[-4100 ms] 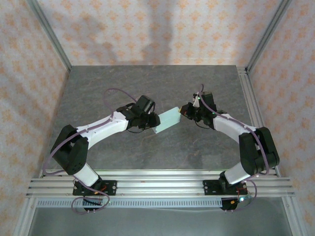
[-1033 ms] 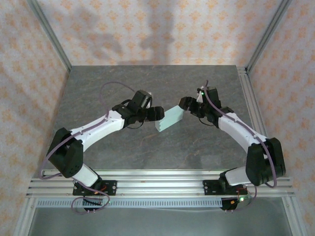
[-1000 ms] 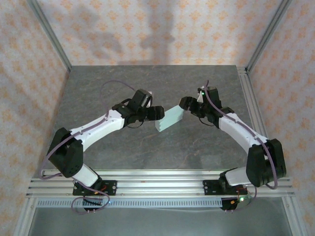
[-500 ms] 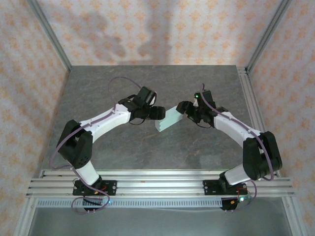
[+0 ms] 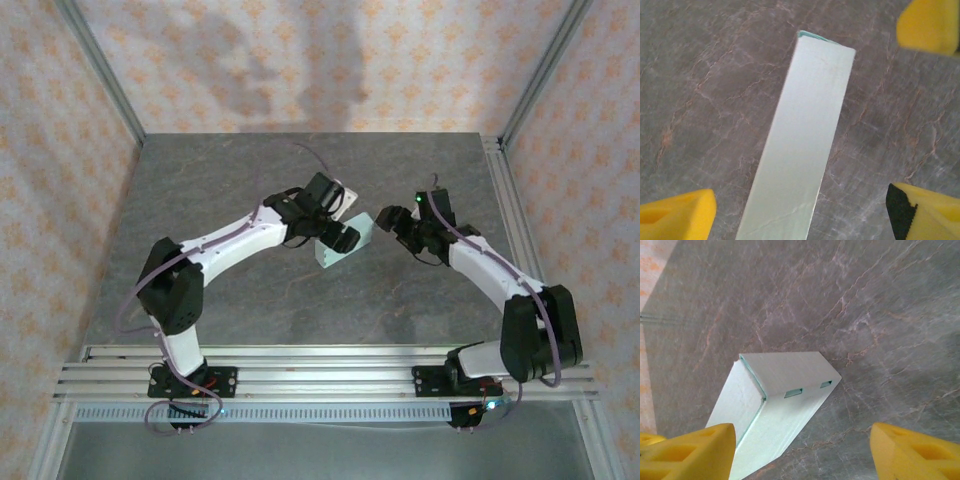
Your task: Fold the paper box
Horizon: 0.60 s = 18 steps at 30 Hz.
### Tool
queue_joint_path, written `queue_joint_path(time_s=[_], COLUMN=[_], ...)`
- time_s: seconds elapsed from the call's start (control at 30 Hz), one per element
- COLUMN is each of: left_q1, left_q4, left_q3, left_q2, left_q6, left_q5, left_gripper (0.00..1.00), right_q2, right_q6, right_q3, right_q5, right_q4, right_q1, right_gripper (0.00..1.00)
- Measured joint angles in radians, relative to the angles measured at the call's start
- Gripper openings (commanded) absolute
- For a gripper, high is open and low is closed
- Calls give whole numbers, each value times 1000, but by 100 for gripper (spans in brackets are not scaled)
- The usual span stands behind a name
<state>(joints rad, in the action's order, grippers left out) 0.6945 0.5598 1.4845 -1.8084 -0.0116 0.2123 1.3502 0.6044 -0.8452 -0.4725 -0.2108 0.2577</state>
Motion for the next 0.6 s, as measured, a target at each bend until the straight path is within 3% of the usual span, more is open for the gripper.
queue_joint_path(time_s=[0.13, 0.3, 0.6], left_q1=[5, 18, 58], left_q4=[85, 164, 212], left_q3=[95, 161, 169], left_q2=[-92, -176, -189], left_q6=[-93, -164, -201], left_q5=[-32, -77, -151], left_gripper=[80, 64, 37], right_q2=[-29, -31, -31], right_q6=[-15, -30, -41], right_q3=[4, 12, 21], right_q5=[3, 3, 6], right_q4=[-8, -15, -16], right_q1=[-18, -19, -19], right_gripper=[71, 71, 71])
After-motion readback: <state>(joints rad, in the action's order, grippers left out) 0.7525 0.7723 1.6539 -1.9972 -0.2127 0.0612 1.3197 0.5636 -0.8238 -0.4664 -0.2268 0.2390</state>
